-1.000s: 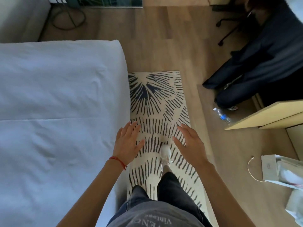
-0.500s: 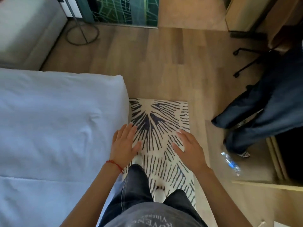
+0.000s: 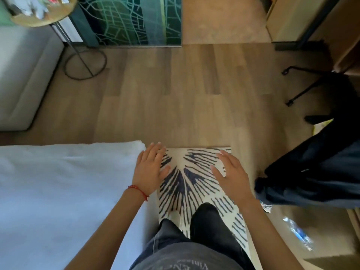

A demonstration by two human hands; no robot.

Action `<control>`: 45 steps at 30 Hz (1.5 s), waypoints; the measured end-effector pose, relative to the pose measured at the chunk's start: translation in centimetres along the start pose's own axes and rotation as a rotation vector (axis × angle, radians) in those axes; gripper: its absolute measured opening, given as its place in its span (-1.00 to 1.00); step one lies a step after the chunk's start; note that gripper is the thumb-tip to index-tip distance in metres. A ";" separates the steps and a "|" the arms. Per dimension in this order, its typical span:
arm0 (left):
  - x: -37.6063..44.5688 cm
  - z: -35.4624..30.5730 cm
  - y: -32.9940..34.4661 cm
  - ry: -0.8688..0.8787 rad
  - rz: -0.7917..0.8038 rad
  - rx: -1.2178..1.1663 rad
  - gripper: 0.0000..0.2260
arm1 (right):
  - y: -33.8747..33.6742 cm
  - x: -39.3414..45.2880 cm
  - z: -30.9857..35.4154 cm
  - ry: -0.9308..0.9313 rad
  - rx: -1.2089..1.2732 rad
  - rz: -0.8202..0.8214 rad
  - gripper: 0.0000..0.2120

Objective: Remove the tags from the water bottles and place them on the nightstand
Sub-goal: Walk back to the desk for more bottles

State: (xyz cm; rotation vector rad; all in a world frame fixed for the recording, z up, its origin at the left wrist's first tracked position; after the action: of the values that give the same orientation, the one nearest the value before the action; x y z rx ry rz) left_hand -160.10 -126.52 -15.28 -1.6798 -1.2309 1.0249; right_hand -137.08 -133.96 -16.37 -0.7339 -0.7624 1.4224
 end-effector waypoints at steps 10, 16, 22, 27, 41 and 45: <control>20.3 -5.2 -0.3 0.013 -0.042 0.023 -0.55 | -3.8 18.8 -8.6 0.016 0.012 -0.036 -0.57; 32.7 -11.2 -2.6 0.074 -0.069 0.077 -0.53 | -9.3 30.2 -13.7 0.025 0.012 -0.086 -0.57; 44.3 -16.8 -2.3 0.120 -0.051 0.050 -0.53 | -13.3 39.3 -19.0 0.087 0.032 -0.169 -0.58; 55.4 -22.0 -0.5 0.218 -0.002 0.059 -0.51 | -15.6 46.8 -24.7 0.194 0.041 -0.252 -0.58; 84.0 -42.1 0.5 0.568 0.101 0.154 -0.50 | -27.3 66.1 -38.7 0.427 0.020 -0.365 -0.53; 88.9 -48.7 2.2 0.612 0.139 0.130 -0.46 | -30.1 68.5 -43.8 0.494 0.026 -0.383 -0.53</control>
State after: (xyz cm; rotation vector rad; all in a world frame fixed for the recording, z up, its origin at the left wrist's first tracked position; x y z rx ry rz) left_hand -96.65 -47.52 -13.42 -1.8051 -0.6432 0.5780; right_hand -83.57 -65.75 -15.19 -0.8256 -0.4625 0.8535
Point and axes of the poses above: each hand's wrist, its own x-axis towards the middle knuckle, its own y-axis out of the palm, z = x × y, the point moved 4 cm from there along x, towards the middle knuckle, and after that the axes turned 14 degrees about -y, right-handed, at the moved point
